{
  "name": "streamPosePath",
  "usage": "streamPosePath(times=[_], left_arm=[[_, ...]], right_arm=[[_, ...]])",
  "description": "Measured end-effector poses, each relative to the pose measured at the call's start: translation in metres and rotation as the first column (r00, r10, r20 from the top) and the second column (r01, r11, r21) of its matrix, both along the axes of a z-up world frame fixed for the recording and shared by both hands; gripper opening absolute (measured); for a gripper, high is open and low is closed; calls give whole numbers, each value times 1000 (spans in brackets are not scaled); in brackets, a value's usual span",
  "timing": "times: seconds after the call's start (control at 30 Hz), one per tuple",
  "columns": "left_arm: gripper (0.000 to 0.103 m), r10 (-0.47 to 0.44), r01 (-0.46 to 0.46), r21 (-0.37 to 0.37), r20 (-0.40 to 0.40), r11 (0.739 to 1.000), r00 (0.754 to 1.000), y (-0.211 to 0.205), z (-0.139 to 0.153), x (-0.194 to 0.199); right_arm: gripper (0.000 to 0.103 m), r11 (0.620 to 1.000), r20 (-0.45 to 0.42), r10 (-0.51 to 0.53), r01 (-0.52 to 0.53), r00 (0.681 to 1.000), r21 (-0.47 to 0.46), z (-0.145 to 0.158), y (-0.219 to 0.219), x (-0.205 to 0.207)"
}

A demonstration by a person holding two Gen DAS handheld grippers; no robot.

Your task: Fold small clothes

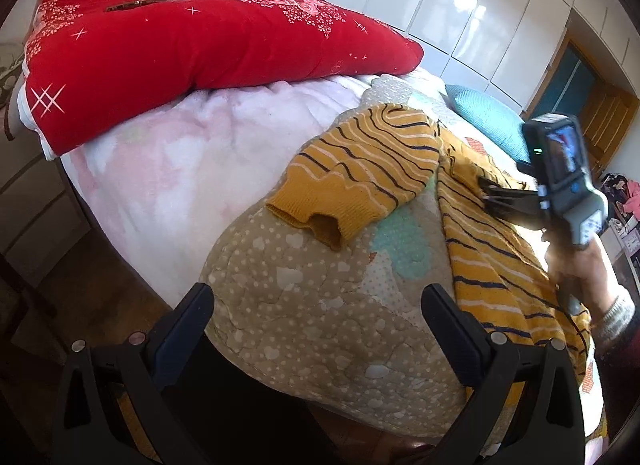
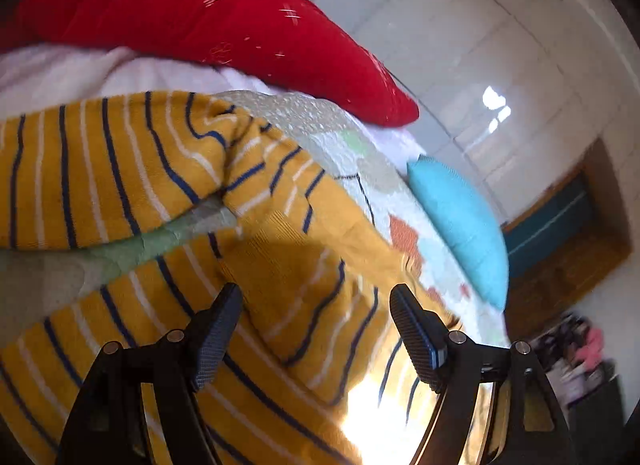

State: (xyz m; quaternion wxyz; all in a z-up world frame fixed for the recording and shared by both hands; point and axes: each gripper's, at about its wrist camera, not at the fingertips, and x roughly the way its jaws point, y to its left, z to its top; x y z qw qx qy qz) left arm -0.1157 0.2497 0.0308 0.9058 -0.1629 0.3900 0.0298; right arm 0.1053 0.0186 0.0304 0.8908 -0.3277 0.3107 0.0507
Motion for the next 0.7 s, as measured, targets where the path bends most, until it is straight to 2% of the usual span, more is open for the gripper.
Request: streamPosePath(times=[0.07,0.13,0.37,0.4,0.43,0.47,0.5,0.53,0.57,0.6,0.63,0.7], left_arm=[[103,14,-14,29,-6,999,1000,4,-1,10],[103,35,-35,33,-21,999,999,12,-3,24],[102,13,-17,-92,-46,996,999,27,-17,85],[88,1,-8,-126,-53,992,999,27,-20,93],[65,9,-19,-140,-71,990,997,27,-24,100],[54,41,-51,-112,-89,992,995,28,-26,105],[34,48,-57,-96,-97,994,994,29,-25,110],[24,36,-48,-114,-106,992,994,33,-24,115],[19,35,-51,-139,-116,989,993,40,-21,120],[9,41,-59,-153,-119,986,992,49,-15,125],[6,67,-81,-133,-110,988,992,59,-5,129],[6,152,-153,-9,-56,988,987,77,26,138]], right_arm=[[83,993,-32,-52,55,998,103,12,-36,-10],[85,981,-51,-93,100,994,169,19,-65,-27],[86,937,-112,-170,196,979,290,8,-119,-103],[86,932,-116,-178,205,977,299,4,-121,-108],[86,927,-119,-187,215,975,307,1,-123,-114],[86,921,-122,-198,228,972,317,-1,-128,-118],[85,914,-126,-209,240,970,327,-2,-132,-121],[84,907,-129,-220,251,967,339,-5,-134,-124],[84,897,-132,-231,264,964,354,-5,-140,-127],[83,887,-134,-242,275,961,370,-5,-146,-129],[81,877,-135,-254,287,958,385,-4,-153,-132],[78,857,-135,-275,307,952,414,0,-166,-137]])
